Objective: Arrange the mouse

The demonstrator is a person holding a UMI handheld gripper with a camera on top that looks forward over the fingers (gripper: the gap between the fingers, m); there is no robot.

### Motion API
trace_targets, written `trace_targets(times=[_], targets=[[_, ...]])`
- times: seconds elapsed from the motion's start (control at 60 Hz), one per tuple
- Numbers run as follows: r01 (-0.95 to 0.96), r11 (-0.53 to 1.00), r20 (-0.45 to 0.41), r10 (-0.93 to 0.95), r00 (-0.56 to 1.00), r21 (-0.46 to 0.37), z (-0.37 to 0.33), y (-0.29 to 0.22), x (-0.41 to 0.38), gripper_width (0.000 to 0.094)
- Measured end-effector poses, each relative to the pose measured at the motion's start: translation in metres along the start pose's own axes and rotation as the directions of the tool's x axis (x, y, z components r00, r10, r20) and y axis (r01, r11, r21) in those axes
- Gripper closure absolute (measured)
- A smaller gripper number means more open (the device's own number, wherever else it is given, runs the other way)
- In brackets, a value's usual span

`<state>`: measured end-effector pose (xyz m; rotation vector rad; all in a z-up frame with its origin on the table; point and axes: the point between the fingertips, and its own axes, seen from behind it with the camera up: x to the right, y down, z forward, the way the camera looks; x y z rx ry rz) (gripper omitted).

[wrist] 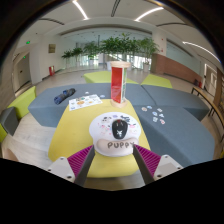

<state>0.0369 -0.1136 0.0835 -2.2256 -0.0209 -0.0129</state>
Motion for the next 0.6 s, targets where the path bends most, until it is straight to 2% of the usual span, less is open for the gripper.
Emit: trace_targets(times=[0.317,0.4,0.533,0.6], targets=[[0.108,0.989,0.026,-0.111,0.993,0.098,-0.063,0.011,-0.054,0.0105],[0.059,0.993,0.061,-0.065,0.996,0.1,-0.065,0.011,-0.064,0.0104],[0.069,0.992,0.013,-0.07,0.997,0.105,-0.062,0.012,-0.051,0.0111],[0.04,0.993,0.027,-0.044,0.999,0.111,-0.06,0.012,-0.05,0.0122]])
